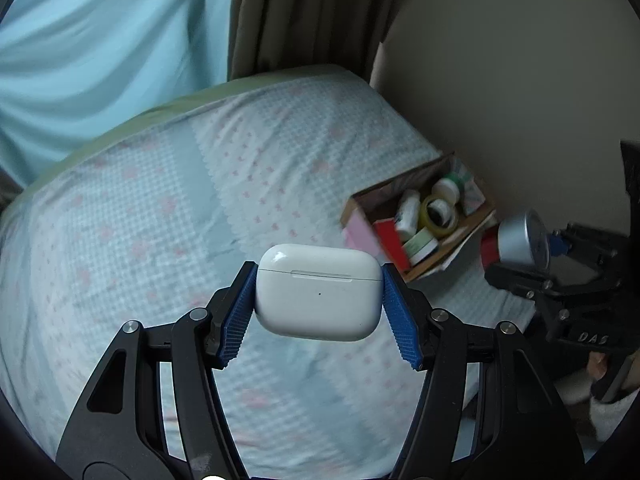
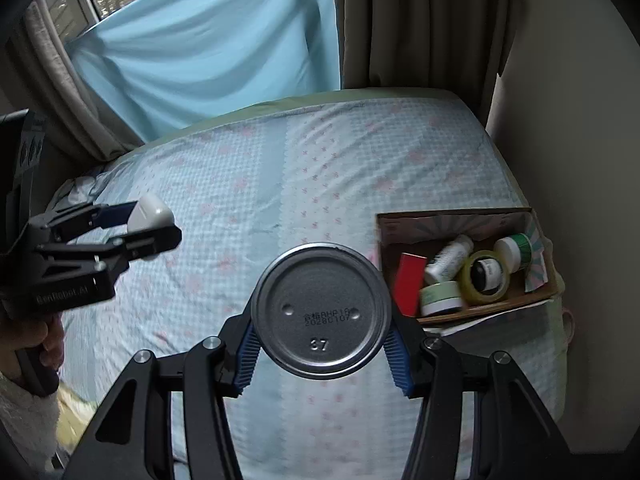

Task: Organize rigid objects
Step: 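Carry earbud case with left gripper while right gripper carries silver tin to box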

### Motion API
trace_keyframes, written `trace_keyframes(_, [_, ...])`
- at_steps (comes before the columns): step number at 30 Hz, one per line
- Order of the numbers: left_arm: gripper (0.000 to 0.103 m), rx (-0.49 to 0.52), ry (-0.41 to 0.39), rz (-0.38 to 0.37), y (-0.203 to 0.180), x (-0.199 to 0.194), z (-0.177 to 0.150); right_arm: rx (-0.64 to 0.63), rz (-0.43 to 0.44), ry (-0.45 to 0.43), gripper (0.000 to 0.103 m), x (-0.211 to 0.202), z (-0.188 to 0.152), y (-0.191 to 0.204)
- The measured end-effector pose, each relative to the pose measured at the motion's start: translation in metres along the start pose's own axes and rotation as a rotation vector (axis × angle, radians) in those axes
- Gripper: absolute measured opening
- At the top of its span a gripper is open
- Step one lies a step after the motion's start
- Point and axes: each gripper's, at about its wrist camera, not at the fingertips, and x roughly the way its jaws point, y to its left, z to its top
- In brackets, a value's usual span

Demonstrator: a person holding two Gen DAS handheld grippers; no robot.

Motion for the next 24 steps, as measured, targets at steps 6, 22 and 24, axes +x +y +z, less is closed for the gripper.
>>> trace_keyframes(6, [0.058,-0.101,0.014,-0.029,-0.06,0.039,0.013,-0.007,0.024,0.002,0.05,-0.005,-0.004,-0.087])
trace_keyframes(22, [0.058,-0.192,0.163,0.031,-0.136,0.191,0.048,0.127,-0.004,0.084,0.05,0.092,-0.015,-0.276])
trace_keyframes(24, [0.058,-0.211,0.185,0.043,-0.135,0.215,0.05,0.115,-0.018,0.087,0.05,0.104,-0.017,-0.286])
